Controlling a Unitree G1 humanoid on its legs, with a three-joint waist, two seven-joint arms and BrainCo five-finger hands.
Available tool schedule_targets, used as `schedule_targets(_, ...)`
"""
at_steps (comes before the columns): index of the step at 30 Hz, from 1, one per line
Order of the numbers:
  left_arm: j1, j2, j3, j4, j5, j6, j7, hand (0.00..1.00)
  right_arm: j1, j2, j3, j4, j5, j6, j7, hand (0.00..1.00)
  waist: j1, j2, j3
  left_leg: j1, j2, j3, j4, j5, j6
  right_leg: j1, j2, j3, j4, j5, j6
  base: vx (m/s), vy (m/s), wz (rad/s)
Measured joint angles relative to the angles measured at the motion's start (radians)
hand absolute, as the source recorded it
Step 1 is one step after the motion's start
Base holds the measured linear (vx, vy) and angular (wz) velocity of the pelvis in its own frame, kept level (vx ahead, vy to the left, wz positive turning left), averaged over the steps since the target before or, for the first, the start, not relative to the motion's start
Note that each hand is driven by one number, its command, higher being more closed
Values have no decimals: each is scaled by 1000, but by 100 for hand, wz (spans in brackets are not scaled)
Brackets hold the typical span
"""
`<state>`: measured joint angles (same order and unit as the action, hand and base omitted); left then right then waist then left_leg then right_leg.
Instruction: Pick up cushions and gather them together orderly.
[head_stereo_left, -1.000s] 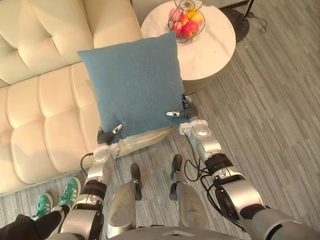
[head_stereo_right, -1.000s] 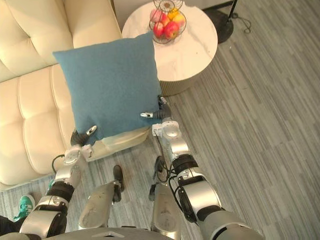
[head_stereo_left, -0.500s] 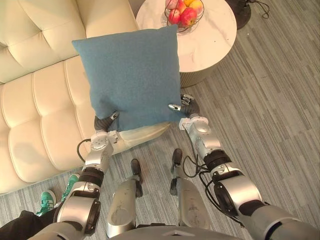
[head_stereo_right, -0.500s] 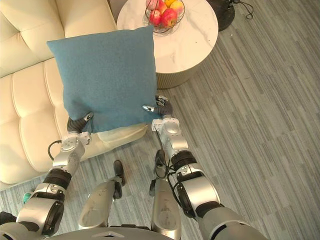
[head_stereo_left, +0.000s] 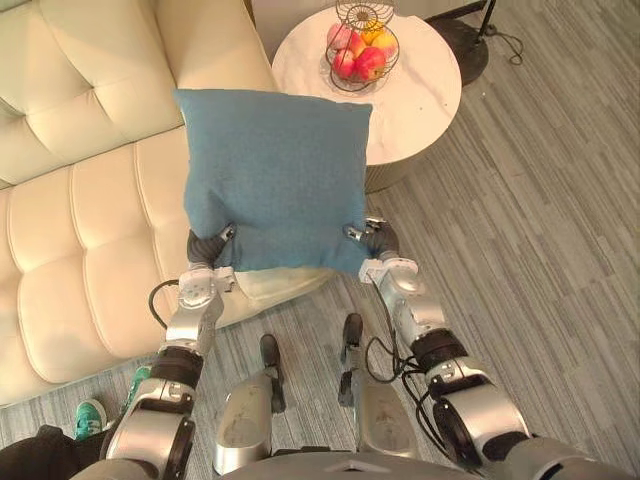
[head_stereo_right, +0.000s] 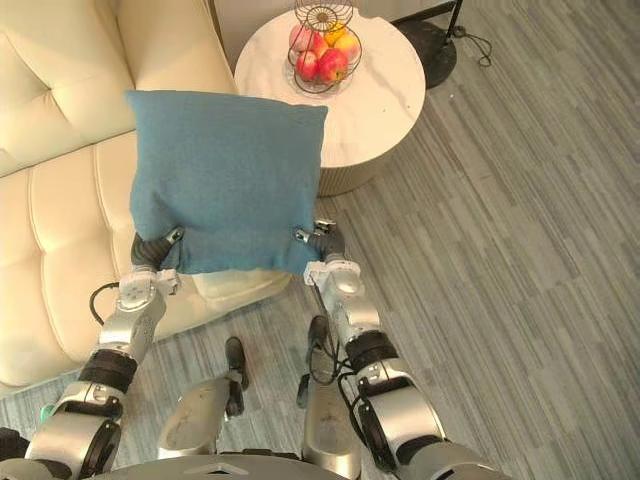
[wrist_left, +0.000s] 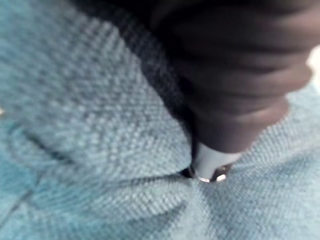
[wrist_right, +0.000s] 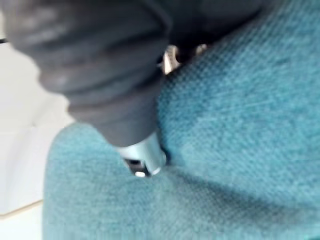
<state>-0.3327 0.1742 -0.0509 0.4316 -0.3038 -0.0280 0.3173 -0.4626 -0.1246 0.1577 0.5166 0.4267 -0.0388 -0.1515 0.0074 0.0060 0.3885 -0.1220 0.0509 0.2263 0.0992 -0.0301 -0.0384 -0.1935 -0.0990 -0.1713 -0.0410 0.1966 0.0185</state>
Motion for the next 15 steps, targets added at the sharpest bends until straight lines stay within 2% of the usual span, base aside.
schedule_targets(3, 62, -18, -1, -55, 35, 10, -5, 100, 65, 1, 9, -42, 0, 4, 12, 100, -3, 0, -15, 32, 0, -1, -15, 0, 0, 26, 1, -2, -1, -9, 0, 25, 10, 1)
schedule_targets(5, 136, -33, -1, -126, 59, 26, -6, 100, 154, 1, 35, -120, 0, 19, 13, 100, -9, 1, -62, 46, 0, -3, -30, 0, -1, 40, 4, -5, -12, -13, 2, 51, 5, 2)
schedule_targets(9, 228, -38, -1, -228, 96, 33, -23, 100, 268, 1, 43, -231, -1, 25, 38, 100, -14, 1, -100, 93, 2, -6, -50, -3, -4, 87, 9, -11, -26, -20, 5, 61, -2, 3)
schedule_targets(11, 279, -40, 0, -291, 133, 38, -24, 100, 330, -1, 66, -296, -2, 25, 43, 100, -17, 1, -144, 95, 3, -8, -51, -5, -7, 94, 11, -13, -36, -20, 5, 36, 0, 3)
schedule_targets(15, 382, -82, 14, -423, 153, 41, -24, 100, 403, 0, 89, -377, -5, 25, 63, 100, -15, 8, -161, 125, 6, -11, -67, -6, -7, 128, 15, -20, -38, -29, 4, -6, 5, 3)
